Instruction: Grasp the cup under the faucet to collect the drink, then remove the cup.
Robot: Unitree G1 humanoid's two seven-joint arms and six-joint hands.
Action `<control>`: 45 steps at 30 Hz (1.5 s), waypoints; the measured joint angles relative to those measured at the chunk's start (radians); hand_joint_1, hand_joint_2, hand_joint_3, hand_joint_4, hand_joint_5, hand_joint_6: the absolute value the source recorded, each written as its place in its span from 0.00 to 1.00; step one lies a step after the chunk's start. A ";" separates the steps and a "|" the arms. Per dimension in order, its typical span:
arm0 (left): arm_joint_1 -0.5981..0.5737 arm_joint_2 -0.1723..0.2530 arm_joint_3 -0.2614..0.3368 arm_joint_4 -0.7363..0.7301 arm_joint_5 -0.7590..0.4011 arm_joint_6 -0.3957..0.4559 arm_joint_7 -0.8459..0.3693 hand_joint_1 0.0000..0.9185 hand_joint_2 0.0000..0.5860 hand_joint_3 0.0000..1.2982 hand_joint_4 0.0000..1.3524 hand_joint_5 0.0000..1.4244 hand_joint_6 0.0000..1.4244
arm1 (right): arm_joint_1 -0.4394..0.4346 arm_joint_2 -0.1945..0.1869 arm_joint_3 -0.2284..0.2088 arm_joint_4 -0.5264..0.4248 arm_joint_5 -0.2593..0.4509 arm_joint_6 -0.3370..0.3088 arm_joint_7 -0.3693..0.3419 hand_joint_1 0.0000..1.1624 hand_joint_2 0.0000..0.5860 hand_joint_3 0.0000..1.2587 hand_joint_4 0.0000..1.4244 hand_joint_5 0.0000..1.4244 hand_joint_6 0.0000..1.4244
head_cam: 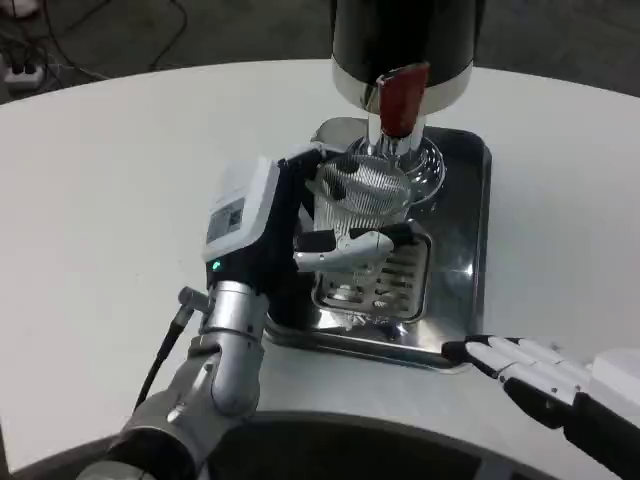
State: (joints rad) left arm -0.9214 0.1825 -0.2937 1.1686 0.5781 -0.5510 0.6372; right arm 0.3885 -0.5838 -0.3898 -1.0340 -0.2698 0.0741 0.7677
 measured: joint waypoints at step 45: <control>0.023 0.026 -0.076 -0.026 0.002 0.003 -0.035 0.27 0.15 0.23 0.20 0.34 0.33 | 0.026 0.003 -0.011 0.000 0.033 -0.008 -0.036 0.48 0.79 0.05 0.00 0.00 0.00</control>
State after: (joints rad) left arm -0.8982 0.2080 -0.3698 1.1424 0.5801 -0.5479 0.6027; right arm 0.4146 -0.5812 -0.4007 -1.0339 -0.2369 0.0665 0.7319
